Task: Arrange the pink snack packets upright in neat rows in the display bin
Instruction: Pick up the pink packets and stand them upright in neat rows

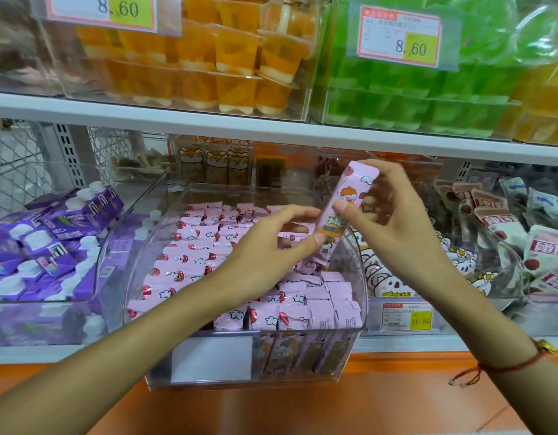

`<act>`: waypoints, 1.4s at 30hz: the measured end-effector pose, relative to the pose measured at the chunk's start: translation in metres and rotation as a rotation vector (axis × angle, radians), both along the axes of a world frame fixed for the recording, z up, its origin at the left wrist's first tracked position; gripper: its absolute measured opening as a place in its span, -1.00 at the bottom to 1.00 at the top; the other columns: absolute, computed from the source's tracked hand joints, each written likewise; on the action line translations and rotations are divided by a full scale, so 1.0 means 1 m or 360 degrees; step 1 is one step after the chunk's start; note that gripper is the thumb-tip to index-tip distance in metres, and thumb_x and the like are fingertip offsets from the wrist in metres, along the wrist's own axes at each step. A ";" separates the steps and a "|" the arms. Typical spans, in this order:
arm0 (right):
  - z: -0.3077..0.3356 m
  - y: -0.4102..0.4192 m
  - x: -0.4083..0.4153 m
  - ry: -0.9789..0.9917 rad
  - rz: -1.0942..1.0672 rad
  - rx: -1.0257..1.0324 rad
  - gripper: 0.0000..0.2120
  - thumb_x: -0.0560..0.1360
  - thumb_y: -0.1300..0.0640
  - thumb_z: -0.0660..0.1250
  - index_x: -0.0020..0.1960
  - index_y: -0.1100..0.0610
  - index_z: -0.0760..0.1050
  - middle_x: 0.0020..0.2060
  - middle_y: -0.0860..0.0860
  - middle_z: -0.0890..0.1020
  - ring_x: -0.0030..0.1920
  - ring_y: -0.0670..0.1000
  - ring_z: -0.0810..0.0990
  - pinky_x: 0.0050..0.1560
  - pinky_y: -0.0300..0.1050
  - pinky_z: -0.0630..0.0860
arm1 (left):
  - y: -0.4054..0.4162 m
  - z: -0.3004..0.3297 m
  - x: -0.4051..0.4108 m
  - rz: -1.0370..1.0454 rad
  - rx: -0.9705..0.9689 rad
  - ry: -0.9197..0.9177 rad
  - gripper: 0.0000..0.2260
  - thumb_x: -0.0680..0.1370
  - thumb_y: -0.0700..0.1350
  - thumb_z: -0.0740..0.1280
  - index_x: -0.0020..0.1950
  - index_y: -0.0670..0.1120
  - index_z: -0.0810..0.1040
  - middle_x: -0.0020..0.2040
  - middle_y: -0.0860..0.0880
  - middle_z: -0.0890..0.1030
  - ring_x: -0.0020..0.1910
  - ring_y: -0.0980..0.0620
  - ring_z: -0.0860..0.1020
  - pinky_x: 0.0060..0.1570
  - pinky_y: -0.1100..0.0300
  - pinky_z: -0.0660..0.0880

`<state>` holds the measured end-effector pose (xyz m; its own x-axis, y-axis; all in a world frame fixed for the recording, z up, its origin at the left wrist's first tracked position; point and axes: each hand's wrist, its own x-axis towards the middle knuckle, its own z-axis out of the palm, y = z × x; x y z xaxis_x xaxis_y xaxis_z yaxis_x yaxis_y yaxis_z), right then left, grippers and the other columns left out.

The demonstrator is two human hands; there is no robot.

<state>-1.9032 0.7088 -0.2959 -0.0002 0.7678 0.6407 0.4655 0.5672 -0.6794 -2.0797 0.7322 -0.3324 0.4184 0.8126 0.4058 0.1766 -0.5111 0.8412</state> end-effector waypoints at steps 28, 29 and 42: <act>-0.001 0.017 -0.009 -0.2287 -0.0216 -0.0184 -0.74 0.54 -0.03 0.24 0.21 -0.09 0.54 0.08 0.04 0.56 0.16 0.07 0.45 0.07 -0.10 0.25 | 0.011 -0.018 -0.017 0.0132 0.0168 0.1060 -0.74 0.63 0.08 0.12 0.29 0.21 0.43 -0.03 0.22 0.46 -0.17 0.20 0.44 -0.27 0.33 0.28; 0.000 0.017 -0.009 -0.2317 -0.0201 -0.0208 -0.74 0.55 -0.01 0.24 0.21 -0.10 0.53 0.08 0.05 0.56 0.15 0.08 0.44 0.05 -0.11 0.23 | 0.010 -0.018 -0.017 0.0119 0.0164 0.1063 -0.74 0.63 0.08 0.12 0.30 0.20 0.42 -0.04 0.22 0.45 -0.16 0.21 0.44 -0.26 0.33 0.29; 0.006 0.015 -0.018 -0.1829 -0.0076 -0.0157 -0.88 0.44 0.01 0.37 -0.04 -0.06 0.63 -0.16 -0.13 0.66 -0.05 -0.02 0.57 -0.13 -0.16 0.43 | -0.006 -0.002 -0.039 0.0233 0.0634 0.1151 -0.74 0.58 0.11 0.20 0.25 0.19 0.49 0.18 0.24 0.53 0.15 0.23 0.42 0.03 0.22 0.42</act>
<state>-1.9214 0.7239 -0.2901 -0.5141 0.8295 0.2183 0.8577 0.5002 0.1191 -2.1189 0.7267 -0.3348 0.5873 0.7316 0.3462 0.6909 -0.6759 0.2565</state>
